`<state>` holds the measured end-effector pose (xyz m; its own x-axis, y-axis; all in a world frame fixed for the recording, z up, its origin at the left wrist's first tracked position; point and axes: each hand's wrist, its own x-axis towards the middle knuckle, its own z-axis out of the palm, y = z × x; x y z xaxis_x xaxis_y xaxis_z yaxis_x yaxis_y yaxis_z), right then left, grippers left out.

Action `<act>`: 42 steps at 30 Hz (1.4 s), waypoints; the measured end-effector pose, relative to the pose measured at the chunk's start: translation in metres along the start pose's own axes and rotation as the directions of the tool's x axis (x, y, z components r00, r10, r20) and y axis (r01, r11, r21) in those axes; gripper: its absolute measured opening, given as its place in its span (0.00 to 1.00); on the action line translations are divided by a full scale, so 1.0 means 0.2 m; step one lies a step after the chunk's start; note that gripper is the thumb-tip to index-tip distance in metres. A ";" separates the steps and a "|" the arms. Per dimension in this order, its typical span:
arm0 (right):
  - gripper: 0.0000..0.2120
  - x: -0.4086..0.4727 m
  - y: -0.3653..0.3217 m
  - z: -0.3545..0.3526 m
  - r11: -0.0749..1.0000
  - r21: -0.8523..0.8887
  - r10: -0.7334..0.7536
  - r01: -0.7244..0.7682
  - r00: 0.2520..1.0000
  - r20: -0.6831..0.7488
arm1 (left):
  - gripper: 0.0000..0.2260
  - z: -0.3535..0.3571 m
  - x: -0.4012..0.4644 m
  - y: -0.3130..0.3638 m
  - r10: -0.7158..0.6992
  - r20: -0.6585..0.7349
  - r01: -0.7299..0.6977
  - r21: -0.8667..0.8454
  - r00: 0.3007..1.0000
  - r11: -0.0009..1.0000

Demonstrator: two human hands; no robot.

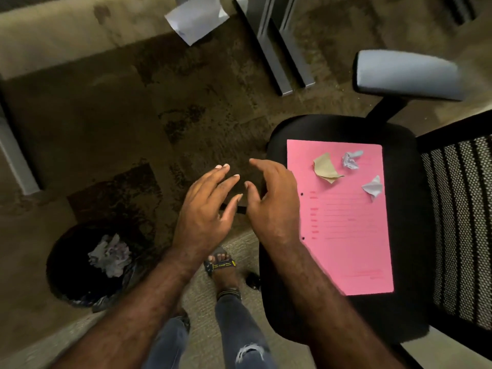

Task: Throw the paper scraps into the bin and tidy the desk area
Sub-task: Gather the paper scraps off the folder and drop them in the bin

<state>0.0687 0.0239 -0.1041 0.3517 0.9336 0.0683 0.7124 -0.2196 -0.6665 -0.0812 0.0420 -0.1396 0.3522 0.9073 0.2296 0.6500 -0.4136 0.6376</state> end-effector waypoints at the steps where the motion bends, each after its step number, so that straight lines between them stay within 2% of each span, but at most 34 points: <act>1: 0.21 0.01 0.02 -0.03 1.000 -0.004 0.007 -0.007 1.000 -0.016 | 0.18 0.02 0.03 0.02 0.008 -0.002 -0.008 -0.006 1.000 1.000; 12: 0.21 0.04 0.30 -0.37 0.973 -0.162 0.134 -0.164 0.973 -0.187 | 0.18 0.26 0.21 0.32 0.149 0.080 -0.142 -0.085 0.986 0.986; 16: 0.21 0.03 0.42 -0.43 0.941 -0.213 0.211 -0.264 0.947 -0.242 | 0.18 0.34 0.25 0.39 0.155 0.122 -0.143 -0.104 0.980 0.984; 21: 0.22 0.01 0.53 -0.49 0.918 -0.240 0.252 -0.317 0.930 -0.267 | 0.19 0.42 0.27 0.45 0.179 0.164 -0.162 -0.113 0.970 0.980; 27: 0.23 0.02 0.66 -0.55 0.893 -0.186 0.354 -0.410 0.895 -0.271 | 0.22 0.50 0.32 0.55 0.181 0.262 -0.159 -0.101 0.948 0.982; 32: 0.27 0.03 0.74 -0.57 0.887 -0.137 0.406 -0.441 0.886 -0.226 | 0.23 0.58 0.36 0.60 0.175 0.333 -0.170 -0.045 0.927 0.984; 37: 0.31 0.06 0.76 -0.56 0.873 -0.115 0.453 -0.474 0.875 -0.169 | 0.22 0.64 0.38 0.61 0.174 0.358 -0.183 -0.009 0.917 0.983; 42: 0.29 0.11 0.76 -0.55 0.870 -0.113 0.466 -0.480 0.875 -0.135 | 0.19 0.66 0.38 0.59 0.165 0.358 -0.176 -0.004 0.919 0.984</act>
<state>0.2504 -0.0197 -0.1223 0.7212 0.6762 -0.1503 0.5194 -0.6714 -0.5286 0.1112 0.0517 -0.1440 0.6721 0.7386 0.0534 0.5753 -0.5661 0.5904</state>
